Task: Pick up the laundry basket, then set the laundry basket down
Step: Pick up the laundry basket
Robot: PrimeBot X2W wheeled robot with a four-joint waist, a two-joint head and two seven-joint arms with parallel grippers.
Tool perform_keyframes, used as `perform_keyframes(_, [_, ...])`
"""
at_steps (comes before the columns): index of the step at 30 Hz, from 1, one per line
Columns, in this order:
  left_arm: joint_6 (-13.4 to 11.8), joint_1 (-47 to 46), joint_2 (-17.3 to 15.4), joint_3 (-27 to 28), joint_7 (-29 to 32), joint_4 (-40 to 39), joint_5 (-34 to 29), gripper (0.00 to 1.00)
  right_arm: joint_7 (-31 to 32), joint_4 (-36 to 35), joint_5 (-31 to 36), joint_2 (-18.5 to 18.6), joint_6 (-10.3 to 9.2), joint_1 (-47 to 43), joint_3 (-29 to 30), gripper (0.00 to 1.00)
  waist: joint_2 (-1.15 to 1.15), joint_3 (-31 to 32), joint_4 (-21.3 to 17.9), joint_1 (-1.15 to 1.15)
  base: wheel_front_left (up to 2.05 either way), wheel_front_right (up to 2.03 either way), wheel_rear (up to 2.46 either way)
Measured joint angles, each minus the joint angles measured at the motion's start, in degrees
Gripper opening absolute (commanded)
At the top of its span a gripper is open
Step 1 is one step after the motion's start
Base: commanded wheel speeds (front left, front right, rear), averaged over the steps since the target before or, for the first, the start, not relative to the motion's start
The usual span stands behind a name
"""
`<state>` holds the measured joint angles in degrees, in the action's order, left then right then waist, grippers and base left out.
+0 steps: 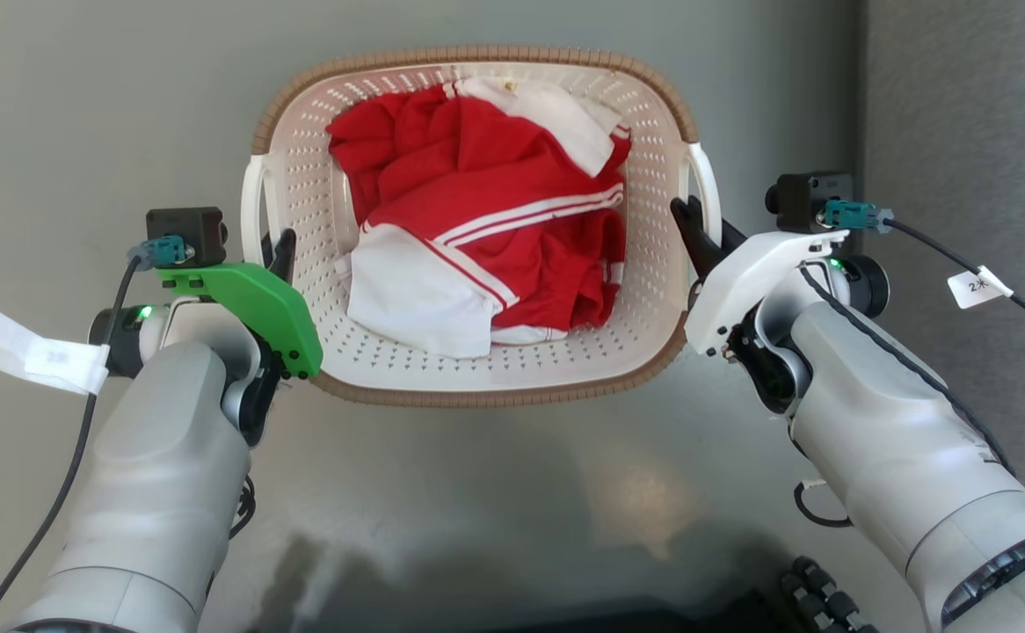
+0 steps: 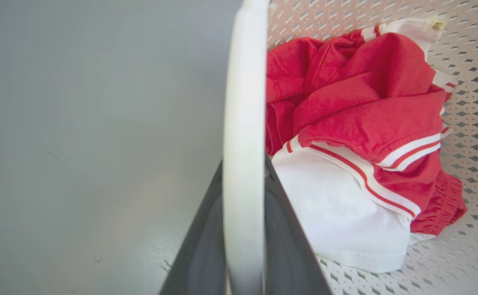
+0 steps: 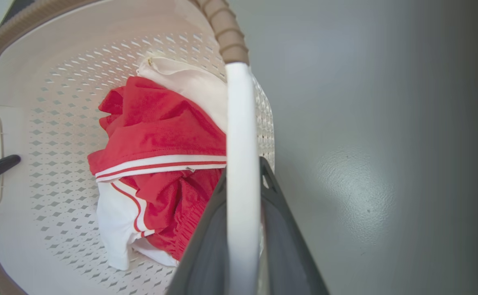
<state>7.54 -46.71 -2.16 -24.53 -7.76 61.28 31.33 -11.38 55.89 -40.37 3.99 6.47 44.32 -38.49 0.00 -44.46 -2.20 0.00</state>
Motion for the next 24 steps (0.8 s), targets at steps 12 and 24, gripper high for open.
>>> perform_keyframes(12, [0.0, 1.76, 0.31, -1.72, 4.26, 2.83, 3.94, 0.0, 6.25, 2.7, -4.55, -0.15, 0.0, 0.06, -3.89, 0.0, 0.0, 9.54, -1.41, 0.0, 0.0, 0.0, 0.0])
perform_keyframes(24, [0.0, 5.09, 0.35, -3.65, 8.6, 3.98, 7.73, 0.0, 12.62, 4.14, -8.98, -0.09, -0.01, -1.76, -8.22, 0.0, 0.0, 20.25, -2.41, -0.01, 0.0, 0.0, 0.0])
